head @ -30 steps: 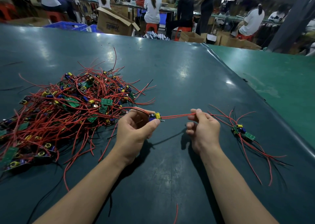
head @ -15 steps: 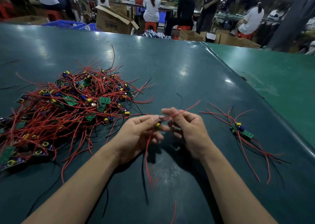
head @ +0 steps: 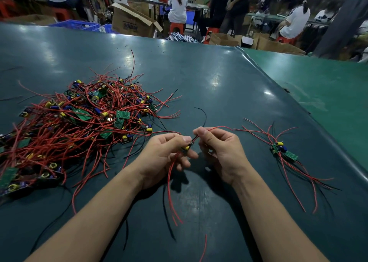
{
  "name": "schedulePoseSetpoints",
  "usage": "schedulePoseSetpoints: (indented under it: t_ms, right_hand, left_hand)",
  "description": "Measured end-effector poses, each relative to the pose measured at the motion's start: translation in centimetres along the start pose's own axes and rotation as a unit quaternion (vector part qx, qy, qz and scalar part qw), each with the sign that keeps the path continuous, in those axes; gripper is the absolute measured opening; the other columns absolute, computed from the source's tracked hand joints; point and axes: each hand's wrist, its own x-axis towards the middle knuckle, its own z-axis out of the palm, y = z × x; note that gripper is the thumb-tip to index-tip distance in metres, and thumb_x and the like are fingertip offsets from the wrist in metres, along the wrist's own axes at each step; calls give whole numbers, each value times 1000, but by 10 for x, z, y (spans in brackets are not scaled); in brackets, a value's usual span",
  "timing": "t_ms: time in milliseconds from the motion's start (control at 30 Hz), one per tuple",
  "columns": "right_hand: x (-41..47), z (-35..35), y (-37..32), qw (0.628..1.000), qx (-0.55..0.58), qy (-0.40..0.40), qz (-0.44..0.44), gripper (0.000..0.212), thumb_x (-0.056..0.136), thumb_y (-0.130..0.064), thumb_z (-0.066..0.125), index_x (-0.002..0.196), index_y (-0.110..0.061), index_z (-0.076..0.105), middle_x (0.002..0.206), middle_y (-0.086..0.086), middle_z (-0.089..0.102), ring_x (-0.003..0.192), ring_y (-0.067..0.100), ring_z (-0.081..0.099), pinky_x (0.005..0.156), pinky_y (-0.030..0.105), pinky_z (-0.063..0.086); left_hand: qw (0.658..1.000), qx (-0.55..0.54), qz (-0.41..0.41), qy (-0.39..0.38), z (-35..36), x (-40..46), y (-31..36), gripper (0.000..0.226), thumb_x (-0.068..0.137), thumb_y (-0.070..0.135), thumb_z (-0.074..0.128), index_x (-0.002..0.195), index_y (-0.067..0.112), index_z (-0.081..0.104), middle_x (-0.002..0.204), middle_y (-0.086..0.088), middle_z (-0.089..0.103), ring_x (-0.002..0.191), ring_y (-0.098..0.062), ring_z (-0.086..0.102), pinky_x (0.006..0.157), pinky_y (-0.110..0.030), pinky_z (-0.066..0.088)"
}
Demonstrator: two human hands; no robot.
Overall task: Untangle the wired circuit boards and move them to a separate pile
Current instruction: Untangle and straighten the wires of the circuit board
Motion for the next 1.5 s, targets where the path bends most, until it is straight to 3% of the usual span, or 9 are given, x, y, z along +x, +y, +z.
schedulePoseSetpoints:
  t_ms: [133, 267, 333, 500, 633, 800, 1033, 1233, 1500]
  right_hand:
    - [-1, -2, -1, 999, 24, -39, 8, 29, 58, -39, 80, 75, -16, 78, 56, -3, 58, 43, 4, 44, 37, 14, 29]
    - [-2, -5, -2, 993, 16, -112, 18, 29, 80, -28, 65, 105, -15, 74, 66, -7, 57, 48, 3, 43, 40, 13, 30]
    - [-3, -6, -4, 992, 9, -124, 14, 28, 84, -29, 62, 105, -17, 76, 67, -7, 54, 51, 5, 43, 44, 14, 30]
    - [-4, -2, -5, 998, -24, -55, -2, 21, 76, -33, 70, 84, -15, 79, 53, -6, 45, 43, 6, 35, 39, 16, 27]
    - [0, -2, -2, 998, -21, 41, -30, 10, 86, -17, 69, 84, -15, 78, 53, -5, 45, 42, 7, 33, 39, 16, 25]
    - [5, -4, 0, 988, -9, 140, -70, 12, 83, -7, 73, 86, -17, 78, 56, -6, 50, 46, 12, 30, 39, 18, 27]
    - [7, -3, -1, 982, 48, 171, -65, 11, 79, -15, 79, 69, -20, 79, 59, -6, 56, 45, 7, 41, 38, 17, 29]
    - [8, -5, -1, 978, 77, 177, -81, 8, 84, -8, 73, 85, -15, 77, 63, -7, 61, 45, 7, 43, 39, 18, 31]
    - [10, -6, -4, 957, 126, 240, -108, 11, 80, -6, 77, 72, -13, 77, 65, -2, 60, 45, 9, 40, 39, 19, 29]
  left_hand:
    - [1000, 10, 8, -8, -1, -1, 1, 21, 79, 26, 62, 86, 7, 56, 65, -9, 67, 41, -13, 55, 39, -18, 40]
    - [1000, 1, 11, -1, -2, 1, -1, 17, 88, 22, 58, 87, 4, 58, 66, -9, 68, 40, -11, 54, 37, -17, 39]
    - [1000, 6, 11, -6, -2, 1, -1, 20, 83, 24, 61, 84, 5, 58, 64, -10, 67, 37, -10, 52, 34, -16, 35]
    - [999, 20, 15, -28, -3, 0, -1, 21, 76, 26, 64, 76, 8, 54, 63, -13, 67, 34, -12, 51, 32, -15, 33]
    - [999, 21, 9, -36, -3, 0, -1, 16, 74, 25, 65, 66, 14, 57, 62, -14, 66, 33, -12, 51, 33, -14, 34]
    - [998, 30, 9, -53, -2, -1, 0, 21, 76, 24, 64, 55, 23, 65, 63, -14, 67, 35, -13, 51, 34, -16, 35]
    - [997, 37, 1, -74, -6, -1, 0, 22, 79, 22, 67, 59, 22, 59, 68, -16, 69, 36, -15, 52, 37, -16, 37]
    - [993, 55, -9, -101, -8, -2, 0, 20, 81, 21, 64, 61, 22, 59, 69, -17, 70, 37, -17, 54, 39, -17, 39]
    - [990, 64, -7, -126, -9, -2, 1, 21, 81, 22, 68, 61, 26, 61, 73, -17, 71, 39, -18, 57, 40, -20, 41]
